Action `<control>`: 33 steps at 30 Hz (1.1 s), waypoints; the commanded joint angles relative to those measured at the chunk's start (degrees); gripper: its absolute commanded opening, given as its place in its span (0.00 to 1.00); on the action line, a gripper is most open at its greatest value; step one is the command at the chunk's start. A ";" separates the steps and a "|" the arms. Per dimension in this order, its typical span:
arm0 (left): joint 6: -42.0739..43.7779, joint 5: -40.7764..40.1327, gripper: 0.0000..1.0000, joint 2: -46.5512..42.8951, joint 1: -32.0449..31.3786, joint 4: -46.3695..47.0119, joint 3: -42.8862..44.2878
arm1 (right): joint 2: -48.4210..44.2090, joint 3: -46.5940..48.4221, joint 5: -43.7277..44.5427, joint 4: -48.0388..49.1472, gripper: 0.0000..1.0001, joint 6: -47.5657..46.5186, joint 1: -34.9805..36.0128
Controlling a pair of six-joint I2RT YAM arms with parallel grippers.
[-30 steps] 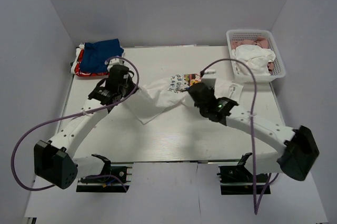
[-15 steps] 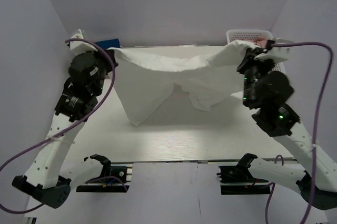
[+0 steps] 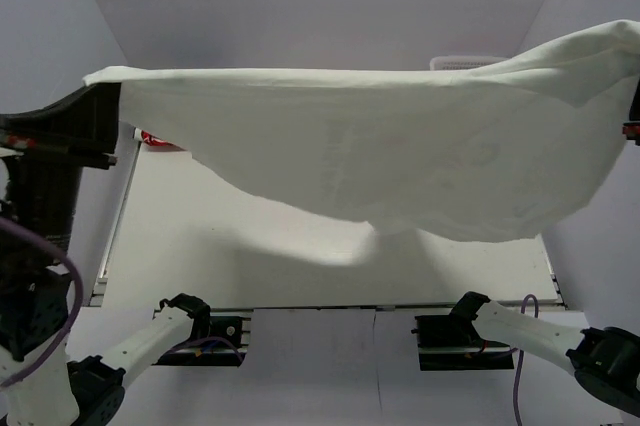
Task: Fold and stack the t-shirts
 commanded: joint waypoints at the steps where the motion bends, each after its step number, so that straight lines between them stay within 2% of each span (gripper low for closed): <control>1: 1.98 3.52 0.00 2.43 0.34 -3.10 5.07 | 0.76 3.28 -4.78 -1.01 0.00 -4.67 -0.05; 3: 2.50 0.47 0.00 3.14 0.34 -3.10 5.08 | 1.55 2.76 -1.64 0.57 0.00 -6.07 -0.05; 5: 2.50 -1.74 0.00 5.59 0.34 -2.40 5.08 | 2.95 -2.32 2.58 9.42 0.00 -11.42 -0.05; 6: 2.50 -4.71 0.00 6.56 0.34 -2.39 4.47 | 4.35 -4.16 8.87 12.41 0.00 -13.62 -0.05; 7: 2.50 -5.87 0.00 7.61 0.34 -2.39 4.47 | 5.41 -9.23 10.85 19.58 0.00 -20.16 0.04; 9: 2.50 -9.29 0.00 11.29 0.34 -2.39 2.71 | 11.19 -12.68 18.02 31.45 0.00 -24.16 -0.05; 10: 2.50 -11.05 0.00 12.62 0.34 -2.39 1.84 | 12.79 -15.93 19.73 36.13 0.00 -32.97 -0.31; 11: 2.50 -14.99 0.00 13.68 0.34 -0.57 -1.39 | 14.46 -18.83 22.00 45.92 0.00 -36.11 -0.66; 12: 0.68 -17.03 0.00 15.86 0.34 1.19 -3.77 | 20.04 -19.64 23.68 52.63 0.00 -40.31 -1.62; 13: -0.30 -18.70 0.00 17.28 0.34 3.21 -6.41 | 22.01 -20.09 24.31 53.74 0.00 -40.01 -3.37; 14: -1.70 -21.76 0.00 18.86 0.95 4.54 -10.61 | 26.03 -20.70 24.31 52.19 0.00 -38.44 -4.43; 16: -5.65 -25.72 0.00 23.68 0.96 3.07 -12.32 | 31.42 -21.15 23.17 47.54 0.00 -26.63 -9.44; 17: -7.15 -28.53 0.00 29.45 2.35 1.31 -13.37 | 35.26 -20.71 21.60 41.60 0.00 -22.64 -11.02; 18: -8.56 -29.78 0.00 32.29 3.24 -0.62 -14.42 | 39.31 -20.62 18.98 34.92 0.00 -14.42 -15.12; 19: -12.49 -30.40 0.00 35.10 4.29 -1.51 -16.17 | 43.52 -19.84 17.39 31.72 0.00 -6.51 -16.30; 20: -13.83 -28.67 0.00 41.40 5.60 -2.21 -16.19 | 46.00 -18.17 14.06 25.43 0.00 -2.95 -17.70; 21: -14.71 -26.91 0.01 44.94 8.49 -3.26 -16.19 | 53.25 -17.46 9.59 20.75 0.00 4.13 -19.80; 23: -16.91 -24.70 0.35 52.32 10.88 -4.58 -13.22 | 58.30 -14.48 4.57 17.02 0.00 7.27 -22.19; 24: -17.44 -23.48 0.56 60.36 12.46 -9.20 -10.42 | 60.68 -9.51 1.84 15.19 0.23 8.85 -22.54; 25: -17.45 -23.46 0.90 64.36 12.99 -12.47 -2.73 | 69.14 -6.41 -0.01 9.51 0.44 9.82 -23.24; 26: -18.49 -23.46 0.97 67.79 13.00 -15.72 1.35 | 71.84 -3.34 -1.95 6.58 0.56 11.66 -23.86; 27: -18.50 -23.46 1.00 70.87 13.52 -18.19 5.04 | 76.13 4.61 -1.79 3.95 0.90 12.28 -24.13; 28: -18.50 -23.46 1.00 74.90 13.53 -21.96 11.00 | 78.70 6.00 -1.18 -1.04 0.90 12.81 -24.39; 29: -18.50 -23.46 1.00 75.82 13.53 -22.69 12.71 | 78.72 6.53 -1.35 -1.70 0.90 13.77 -24.22; 31: -17.19 -21.98 1.00 74.78 13.01 -19.39 10.73 | 76.80 1.48 -3.79 0.82 0.90 14.57 -24.04; 33: -14.38 -20.05 1.00 69.60 13.00 -14.46 5.81 | 69.16 -6.97 -5.83 5.64 0.90 16.32 -24.04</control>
